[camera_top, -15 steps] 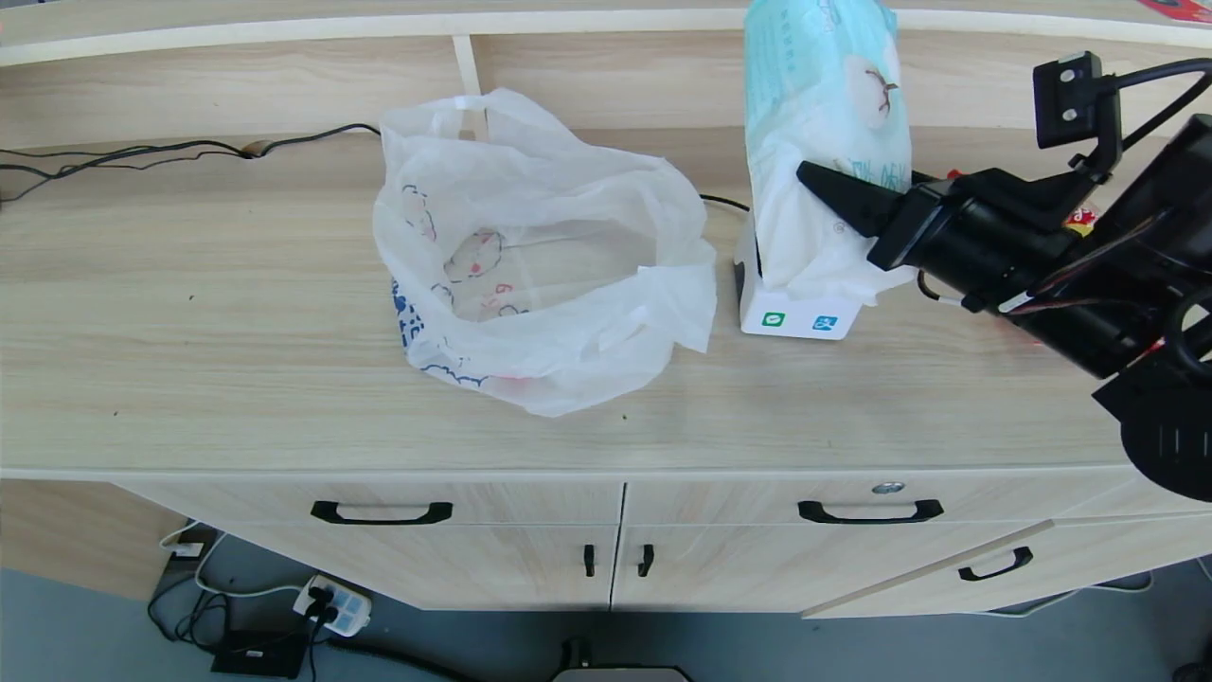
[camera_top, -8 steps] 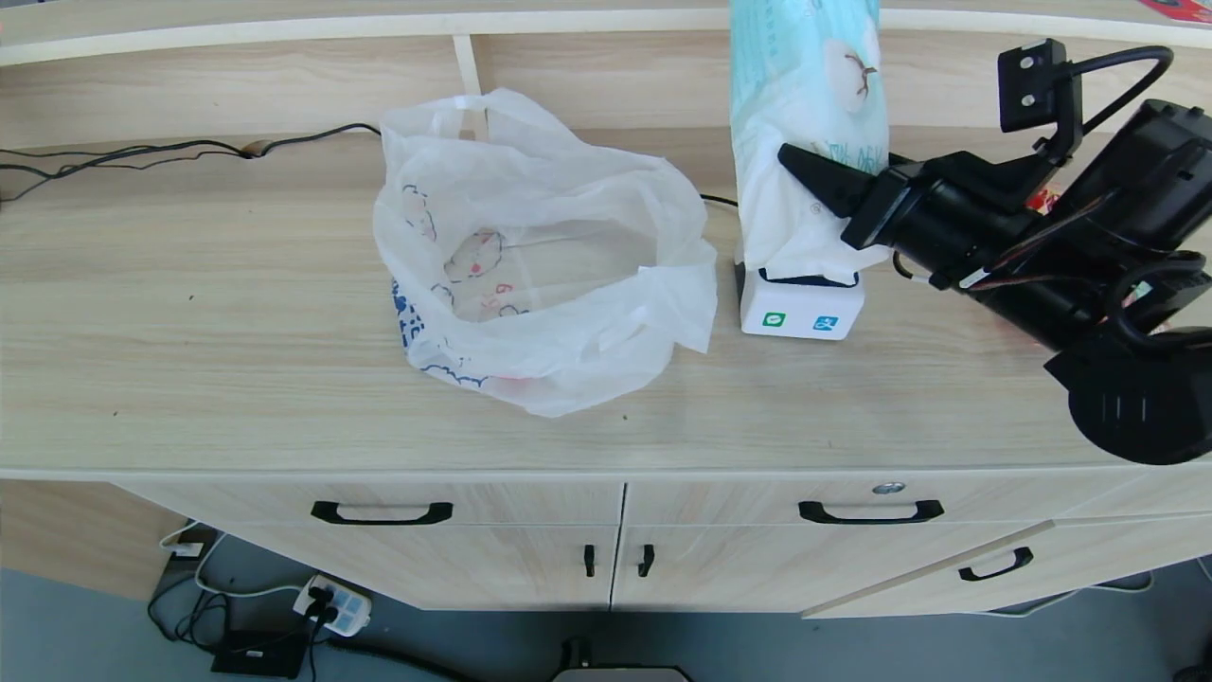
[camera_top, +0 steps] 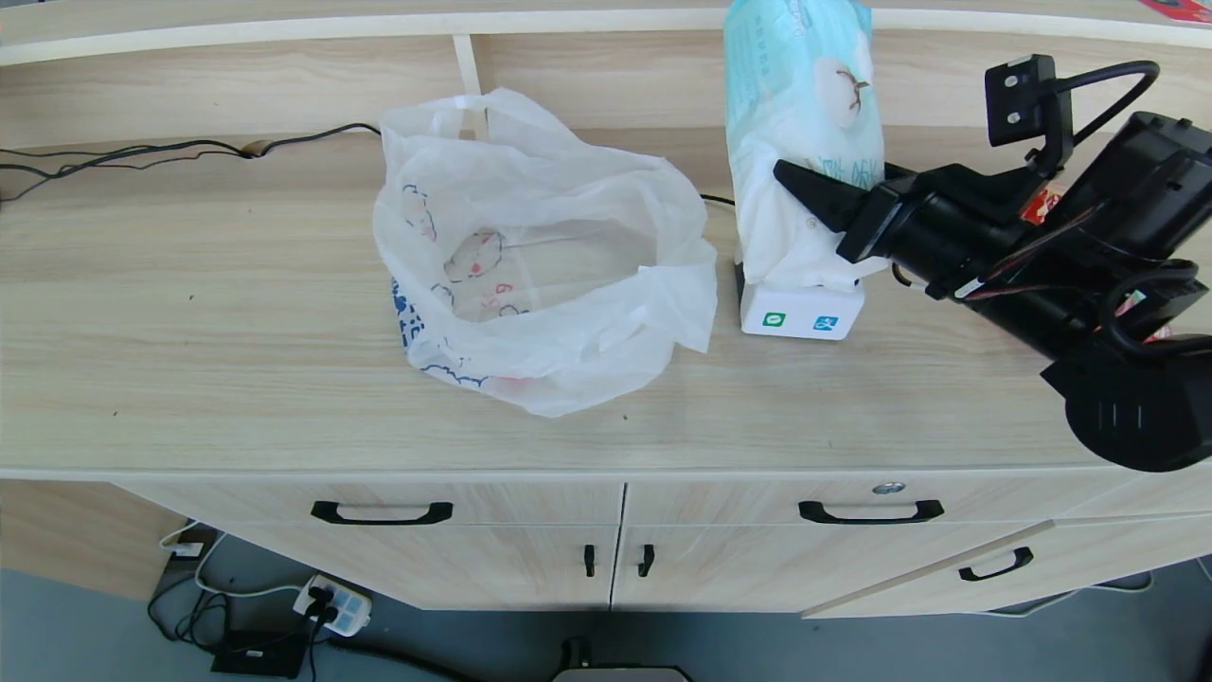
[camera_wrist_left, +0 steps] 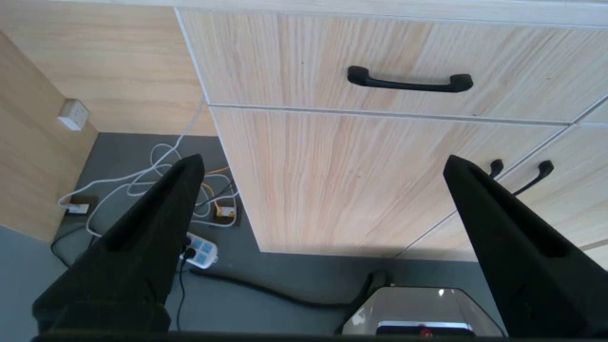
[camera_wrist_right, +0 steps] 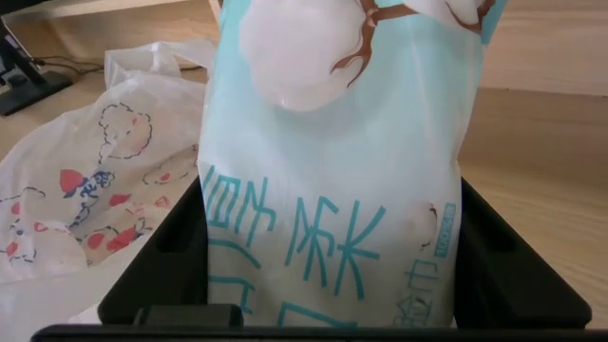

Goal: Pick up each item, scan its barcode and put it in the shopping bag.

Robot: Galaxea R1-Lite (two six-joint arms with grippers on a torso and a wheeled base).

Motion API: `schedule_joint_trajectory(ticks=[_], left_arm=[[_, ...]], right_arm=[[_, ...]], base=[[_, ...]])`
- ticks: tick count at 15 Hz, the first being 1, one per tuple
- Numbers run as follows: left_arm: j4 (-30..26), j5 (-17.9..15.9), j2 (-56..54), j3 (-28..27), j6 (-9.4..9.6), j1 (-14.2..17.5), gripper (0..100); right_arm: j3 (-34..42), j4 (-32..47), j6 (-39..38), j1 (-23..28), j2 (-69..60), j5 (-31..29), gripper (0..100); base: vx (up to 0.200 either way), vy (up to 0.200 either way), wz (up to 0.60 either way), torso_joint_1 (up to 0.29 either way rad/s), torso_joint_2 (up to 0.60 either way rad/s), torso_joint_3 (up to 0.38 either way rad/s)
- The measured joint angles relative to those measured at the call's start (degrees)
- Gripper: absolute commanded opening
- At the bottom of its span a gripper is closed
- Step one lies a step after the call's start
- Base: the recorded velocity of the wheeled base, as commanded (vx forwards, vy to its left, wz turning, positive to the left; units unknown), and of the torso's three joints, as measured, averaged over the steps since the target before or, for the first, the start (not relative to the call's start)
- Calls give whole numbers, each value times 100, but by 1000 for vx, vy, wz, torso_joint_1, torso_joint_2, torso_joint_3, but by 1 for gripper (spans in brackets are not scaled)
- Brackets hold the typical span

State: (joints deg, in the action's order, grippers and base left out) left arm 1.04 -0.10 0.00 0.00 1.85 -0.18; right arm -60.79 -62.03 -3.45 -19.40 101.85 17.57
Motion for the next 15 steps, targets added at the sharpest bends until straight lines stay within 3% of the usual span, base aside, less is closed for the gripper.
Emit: schedule_joint_trajectory(ticks=[8,15], left_arm=[[0,2,0,0,0,0,100],[-2,0,0,0,4,0,100]], right_arm=[[110,34,85,-12,-345,-273,0],[197,302,324,-1398,-751,-295,0]], base=[[0,0,0,0,0,0],[0,0,0,0,0,0]])
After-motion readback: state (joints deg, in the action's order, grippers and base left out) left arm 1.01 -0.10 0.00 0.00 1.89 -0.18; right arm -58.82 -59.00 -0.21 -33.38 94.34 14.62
